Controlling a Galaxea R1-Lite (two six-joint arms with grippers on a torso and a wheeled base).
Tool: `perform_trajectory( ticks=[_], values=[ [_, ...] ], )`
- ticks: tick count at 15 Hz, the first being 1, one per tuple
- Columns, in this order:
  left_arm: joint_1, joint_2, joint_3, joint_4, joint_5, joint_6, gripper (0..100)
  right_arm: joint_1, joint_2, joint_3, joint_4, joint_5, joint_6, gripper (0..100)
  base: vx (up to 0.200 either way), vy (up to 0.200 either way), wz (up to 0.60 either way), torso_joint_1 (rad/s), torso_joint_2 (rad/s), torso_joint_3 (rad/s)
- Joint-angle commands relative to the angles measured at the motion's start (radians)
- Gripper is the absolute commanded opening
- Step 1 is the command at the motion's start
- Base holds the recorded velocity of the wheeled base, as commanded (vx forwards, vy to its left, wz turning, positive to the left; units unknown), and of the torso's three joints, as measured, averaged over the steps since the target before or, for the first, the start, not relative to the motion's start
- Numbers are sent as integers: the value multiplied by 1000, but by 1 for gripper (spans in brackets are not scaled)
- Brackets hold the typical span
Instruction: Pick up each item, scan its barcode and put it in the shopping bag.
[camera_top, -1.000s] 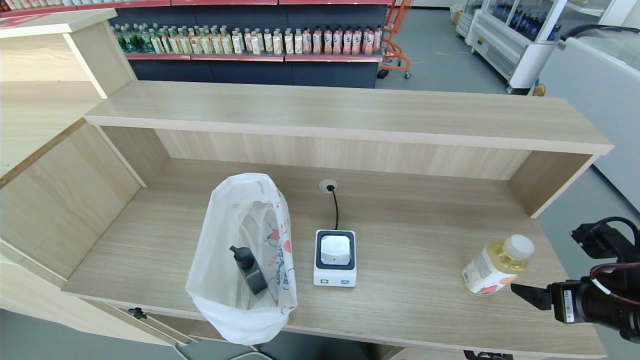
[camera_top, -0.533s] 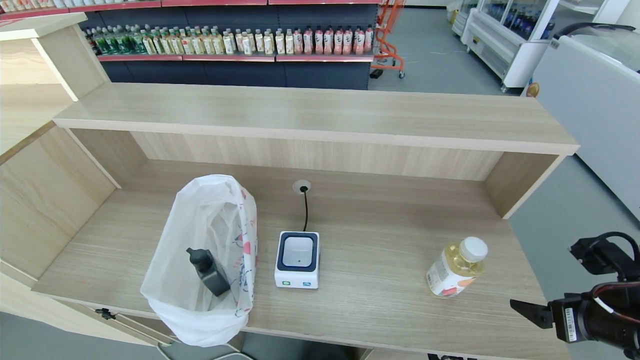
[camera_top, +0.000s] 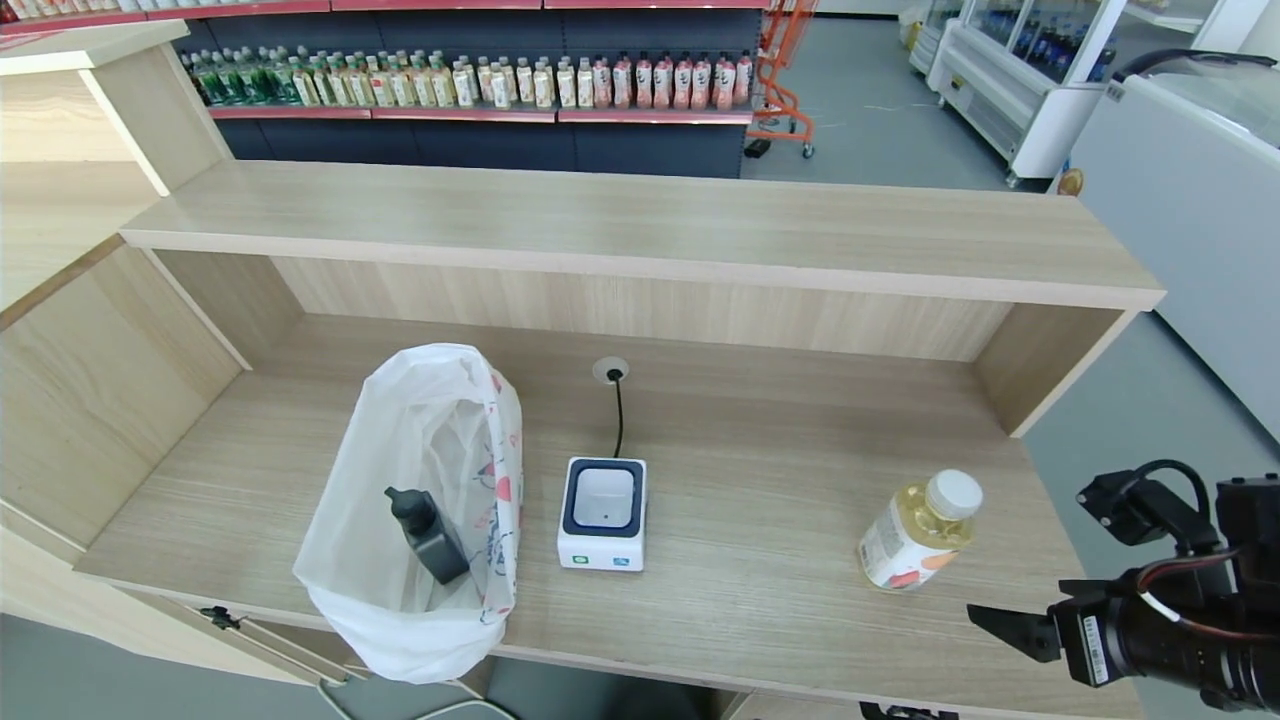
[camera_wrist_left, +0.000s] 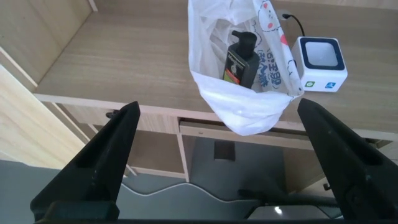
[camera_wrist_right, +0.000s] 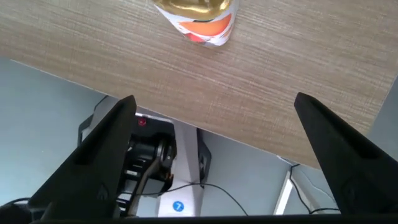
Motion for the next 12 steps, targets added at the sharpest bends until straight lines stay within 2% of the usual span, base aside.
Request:
perform_trajectory(
  ticks=[1, 5, 9, 12],
  values=[
    [0, 0, 0, 0, 0, 0, 100, 4, 80, -16, -38, -4, -17, 100, 0, 0, 0, 0, 0, 0],
    [0, 0, 0, 0, 0, 0, 100, 35, 194, 9, -215, -5, -52, 100, 0, 0, 0, 0, 0, 0],
    [0, 0, 0, 0, 0, 0, 100, 86, 287, 113, -440, -7, -54, 100, 0, 0, 0, 0, 0, 0],
    [0, 0, 0, 0, 0, 0, 100, 100, 376, 136, -592, -19, -68, 100, 0, 0, 0, 0, 0, 0]
  ],
)
